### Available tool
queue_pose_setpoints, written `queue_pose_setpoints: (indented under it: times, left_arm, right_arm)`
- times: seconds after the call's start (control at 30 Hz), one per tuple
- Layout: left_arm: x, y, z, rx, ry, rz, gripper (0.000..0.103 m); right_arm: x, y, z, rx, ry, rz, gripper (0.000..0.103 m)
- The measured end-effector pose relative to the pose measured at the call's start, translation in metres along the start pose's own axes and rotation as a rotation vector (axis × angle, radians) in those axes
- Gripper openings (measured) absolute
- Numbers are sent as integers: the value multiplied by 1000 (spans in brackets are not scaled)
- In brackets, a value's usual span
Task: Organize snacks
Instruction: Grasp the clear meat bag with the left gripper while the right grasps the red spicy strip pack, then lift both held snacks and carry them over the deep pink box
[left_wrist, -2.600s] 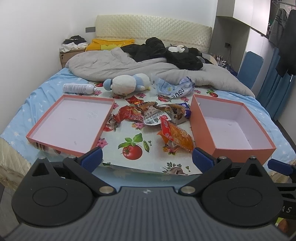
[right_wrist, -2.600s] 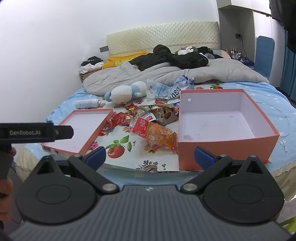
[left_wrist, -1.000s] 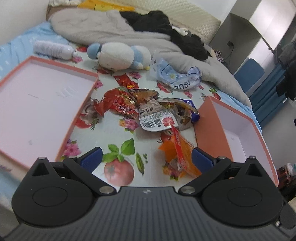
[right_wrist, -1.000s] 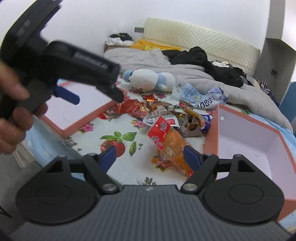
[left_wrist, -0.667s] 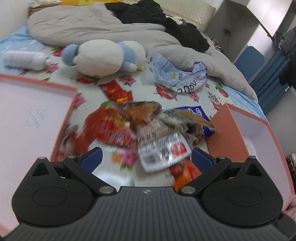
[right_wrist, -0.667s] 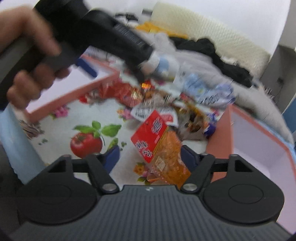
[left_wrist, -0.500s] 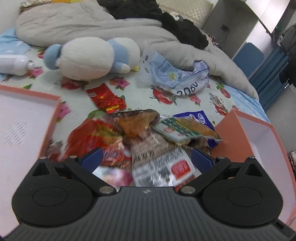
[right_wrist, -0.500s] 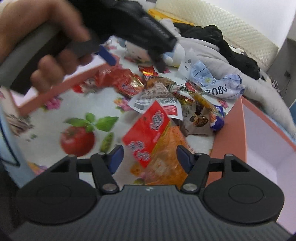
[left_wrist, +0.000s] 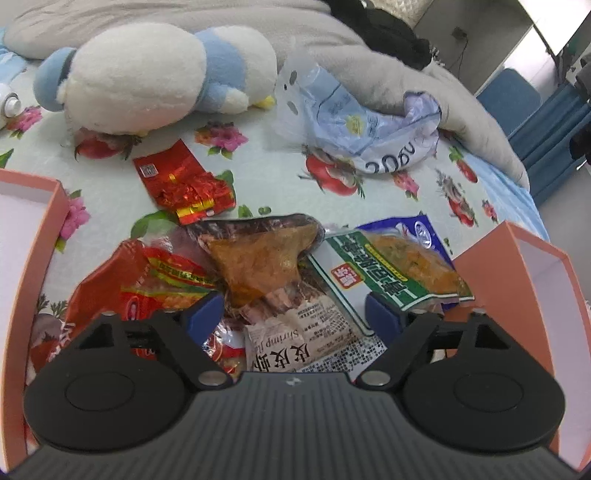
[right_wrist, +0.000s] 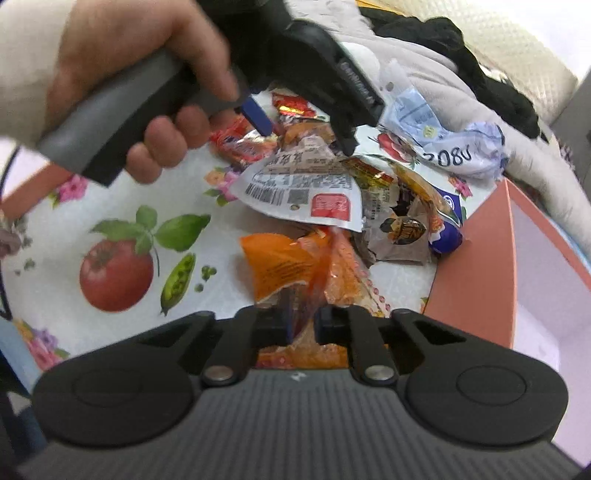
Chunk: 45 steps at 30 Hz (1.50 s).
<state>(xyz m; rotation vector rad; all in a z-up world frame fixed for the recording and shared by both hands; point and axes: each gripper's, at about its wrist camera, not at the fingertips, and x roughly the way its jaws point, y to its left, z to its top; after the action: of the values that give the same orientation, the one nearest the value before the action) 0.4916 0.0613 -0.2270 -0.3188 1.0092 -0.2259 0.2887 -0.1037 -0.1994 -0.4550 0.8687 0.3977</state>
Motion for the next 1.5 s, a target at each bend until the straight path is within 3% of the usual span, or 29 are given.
queue_pose_setpoints:
  times: [0.1, 0.23, 0.3, 0.4, 0.53, 0.7, 0.87, 1.13, 1.23, 1.3, 1.5]
  left_arm:
    - [3, -3, -4, 16, 14, 47, 75]
    - [0, 0, -10, -3, 12, 25, 67]
    - [-1, 1, -14, -20, 19, 7, 48]
    - [-9, -3, -23, -4, 4, 16, 39]
    - [-30, -6, -36, -18, -20, 23, 36]
    - [-74, -9, -62, -29, -73, 23, 34]
    - [-125, -7, -106, -44, -121, 40, 33]
    - [-171, -9, -172, -39, -149, 27, 31]
    - [-184, -13, -188, -39, -161, 15, 26]
    - [-194, -17, -195, -23, -166, 18, 9]
    - [-202, -21, -207, 4, -158, 9, 3]
  right_arm:
    - [-6, -9, 1, 70, -15, 5, 4]
    - [-12, -22, 1, 142, -50, -8, 3]
    - [-15, -28, 0, 180, -67, -11, 3]
    - [-22, -37, -2, 229, -97, 2, 3]
    - [-39, -45, -3, 247, -147, 1, 3]
    - [-55, -55, -10, 320, -185, 60, 3]
    - [-68, -54, -23, 411, -203, 116, 3]
    - [-93, -40, -40, 466, -266, 111, 3]
    - [-103, -35, -46, 478, -283, 110, 3]
    - [-110, -33, -50, 492, -297, 121, 3]
    - [-121, -29, -60, 525, -306, 119, 3]
